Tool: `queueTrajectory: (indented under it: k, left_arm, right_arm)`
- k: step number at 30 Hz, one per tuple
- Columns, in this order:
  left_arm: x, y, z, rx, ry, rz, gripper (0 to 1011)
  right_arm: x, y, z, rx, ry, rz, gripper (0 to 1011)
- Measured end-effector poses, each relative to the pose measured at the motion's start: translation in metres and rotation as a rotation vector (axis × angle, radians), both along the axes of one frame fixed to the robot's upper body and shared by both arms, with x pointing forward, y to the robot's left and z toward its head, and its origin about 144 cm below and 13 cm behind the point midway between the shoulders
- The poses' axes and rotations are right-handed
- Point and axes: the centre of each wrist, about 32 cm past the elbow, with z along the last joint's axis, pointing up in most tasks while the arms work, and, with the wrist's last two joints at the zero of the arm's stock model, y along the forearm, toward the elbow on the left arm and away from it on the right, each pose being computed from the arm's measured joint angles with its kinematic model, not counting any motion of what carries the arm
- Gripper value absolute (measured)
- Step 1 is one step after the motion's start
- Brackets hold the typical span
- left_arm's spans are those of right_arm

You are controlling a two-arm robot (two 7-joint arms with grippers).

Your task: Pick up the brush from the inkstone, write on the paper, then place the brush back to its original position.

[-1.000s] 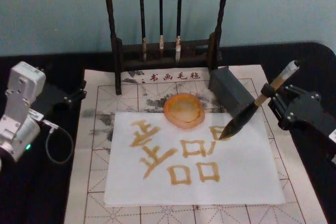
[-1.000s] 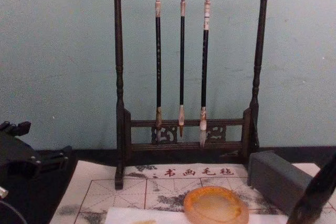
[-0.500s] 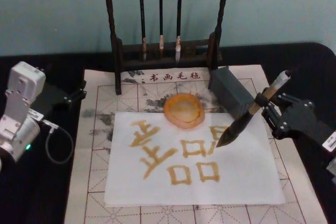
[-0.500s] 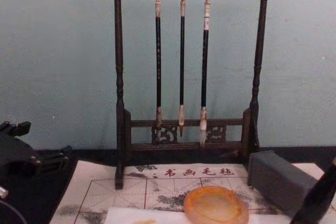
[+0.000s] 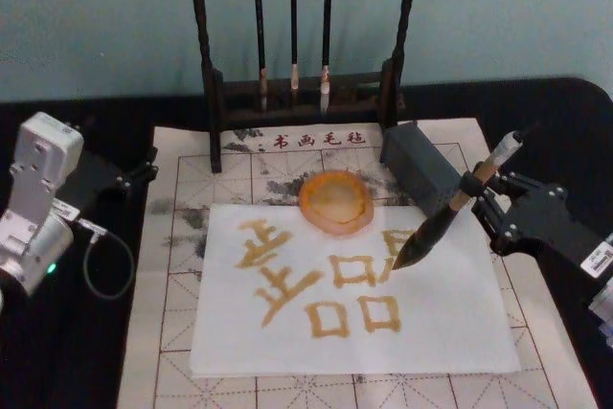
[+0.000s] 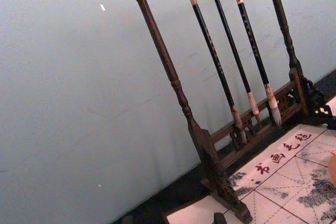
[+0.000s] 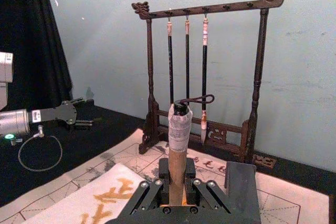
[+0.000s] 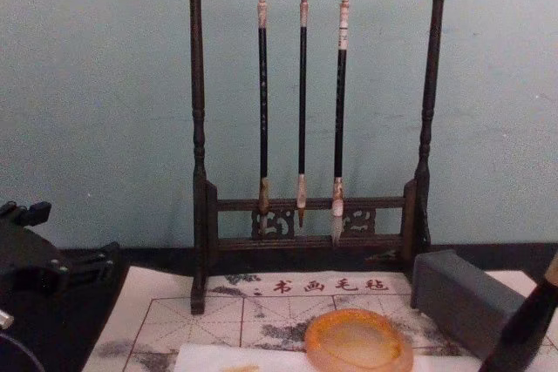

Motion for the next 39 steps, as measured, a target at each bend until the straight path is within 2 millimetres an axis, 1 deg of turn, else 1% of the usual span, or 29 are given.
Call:
queueTrajectory:
  k: [26, 39]
  left_arm:
    - [0.0, 0.0, 0.0, 0.0, 0.0, 0.0, 1001]
    - [0.0, 0.0, 0.0, 0.0, 0.0, 0.0, 1001]
  right_arm:
    - [0.0019, 0.0011, -0.0031, -0.004, 0.007, -0.008, 181]
    - [-0.0003, -0.0027, -0.0026, -0.014, 0.006, -0.014, 181]
